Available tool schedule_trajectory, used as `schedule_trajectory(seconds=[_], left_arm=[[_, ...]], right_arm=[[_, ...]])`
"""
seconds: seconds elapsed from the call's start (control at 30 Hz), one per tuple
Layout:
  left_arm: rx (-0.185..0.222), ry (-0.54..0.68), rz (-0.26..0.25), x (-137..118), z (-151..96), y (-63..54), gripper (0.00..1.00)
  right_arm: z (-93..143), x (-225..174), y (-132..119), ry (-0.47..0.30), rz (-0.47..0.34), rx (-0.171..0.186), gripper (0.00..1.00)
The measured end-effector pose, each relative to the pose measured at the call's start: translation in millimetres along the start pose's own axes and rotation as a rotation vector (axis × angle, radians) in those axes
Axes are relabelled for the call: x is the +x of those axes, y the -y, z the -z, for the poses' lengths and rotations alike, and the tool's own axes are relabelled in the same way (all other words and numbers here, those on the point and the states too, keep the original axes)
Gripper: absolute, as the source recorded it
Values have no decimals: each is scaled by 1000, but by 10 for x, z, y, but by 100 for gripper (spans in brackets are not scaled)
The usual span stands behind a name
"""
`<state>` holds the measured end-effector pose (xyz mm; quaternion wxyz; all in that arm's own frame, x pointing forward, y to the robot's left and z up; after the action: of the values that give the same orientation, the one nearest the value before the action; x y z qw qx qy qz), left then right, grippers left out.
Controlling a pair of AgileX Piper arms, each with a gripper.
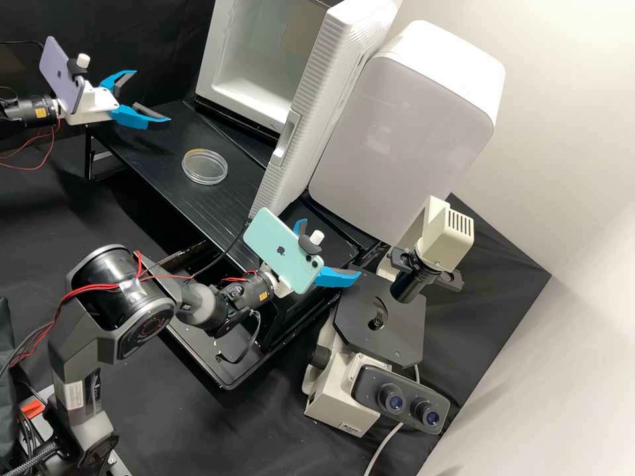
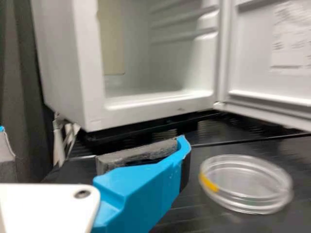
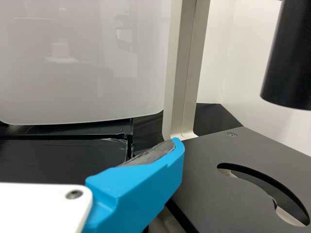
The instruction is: Place the petri dish in the incubator
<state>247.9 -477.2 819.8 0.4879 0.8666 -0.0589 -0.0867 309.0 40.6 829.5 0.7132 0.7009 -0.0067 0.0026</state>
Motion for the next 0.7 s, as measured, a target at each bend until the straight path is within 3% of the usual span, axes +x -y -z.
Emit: schedule_trajectory(seconds=[0.3, 0.5, 0.7], left_arm=[[23, 105, -14, -227, -220, -3, 100], [1, 188, 39, -200, -425, 128, 100], [17, 263, 87, -189, -618, 263, 100]], right_arm=[[0, 0, 0, 0, 0, 0, 100], [0, 0, 0, 0, 0, 0, 100], [0, 0, 0, 0, 0, 0, 100]])
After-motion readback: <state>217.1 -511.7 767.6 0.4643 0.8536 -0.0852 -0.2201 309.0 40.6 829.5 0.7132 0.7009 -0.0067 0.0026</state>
